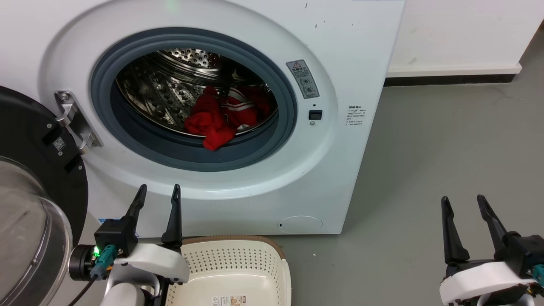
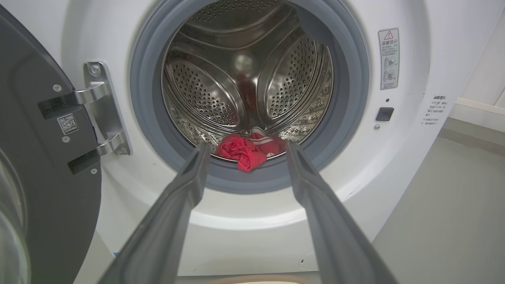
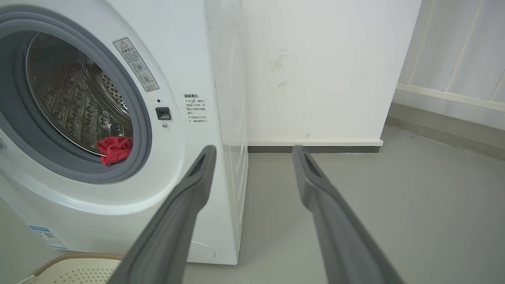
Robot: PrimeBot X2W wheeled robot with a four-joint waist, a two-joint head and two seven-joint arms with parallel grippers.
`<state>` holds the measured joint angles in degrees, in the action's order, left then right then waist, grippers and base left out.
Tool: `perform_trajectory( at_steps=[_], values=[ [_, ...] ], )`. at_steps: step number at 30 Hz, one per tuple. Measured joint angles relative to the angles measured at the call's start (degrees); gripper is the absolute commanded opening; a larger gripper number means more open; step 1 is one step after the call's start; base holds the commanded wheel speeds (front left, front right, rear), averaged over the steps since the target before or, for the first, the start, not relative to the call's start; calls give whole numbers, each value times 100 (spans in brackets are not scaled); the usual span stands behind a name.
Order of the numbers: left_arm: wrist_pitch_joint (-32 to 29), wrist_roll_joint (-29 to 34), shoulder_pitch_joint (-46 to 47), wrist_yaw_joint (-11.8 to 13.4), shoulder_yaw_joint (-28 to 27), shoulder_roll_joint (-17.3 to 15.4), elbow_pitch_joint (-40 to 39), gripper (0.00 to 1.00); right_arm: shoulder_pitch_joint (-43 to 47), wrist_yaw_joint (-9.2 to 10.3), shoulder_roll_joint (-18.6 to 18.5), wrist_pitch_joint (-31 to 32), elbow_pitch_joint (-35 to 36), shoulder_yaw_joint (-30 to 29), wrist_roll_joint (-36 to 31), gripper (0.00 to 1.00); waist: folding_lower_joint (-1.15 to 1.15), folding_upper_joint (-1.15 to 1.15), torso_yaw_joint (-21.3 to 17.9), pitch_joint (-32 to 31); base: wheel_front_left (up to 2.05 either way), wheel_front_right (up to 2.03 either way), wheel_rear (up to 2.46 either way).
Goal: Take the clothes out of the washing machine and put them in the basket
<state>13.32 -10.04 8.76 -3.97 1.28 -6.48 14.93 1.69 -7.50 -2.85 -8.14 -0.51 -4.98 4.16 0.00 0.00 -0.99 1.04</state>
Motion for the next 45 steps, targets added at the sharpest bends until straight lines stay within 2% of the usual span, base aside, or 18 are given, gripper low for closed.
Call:
perform_trajectory(
  at_steps=[16, 30, 39, 45],
  values=[
    [164, 662, 104, -4, -70, 36, 223, 100, 3, 0, -1, -214, -70, -18, -521, 100, 0, 0, -9, 55, 0, 0, 0],
    [175, 620, 280, -8, -181, 121, 476, 100, -34, 0, -2, -244, -146, -34, -467, 100, 0, 0, -5, 135, 0, 0, 0],
    [175, 572, 1300, -40, -133, 110, 1580, 100, -213, 0, -2, -275, -177, 32, -409, 100, 0, 0, -131, 409, 0, 0, 0],
    [145, 548, 2345, -56, -134, -100, 2491, 100, -426, 0, -4, -343, -233, 130, -338, 100, 0, 0, -359, 698, 0, 0, 0]
  ],
)
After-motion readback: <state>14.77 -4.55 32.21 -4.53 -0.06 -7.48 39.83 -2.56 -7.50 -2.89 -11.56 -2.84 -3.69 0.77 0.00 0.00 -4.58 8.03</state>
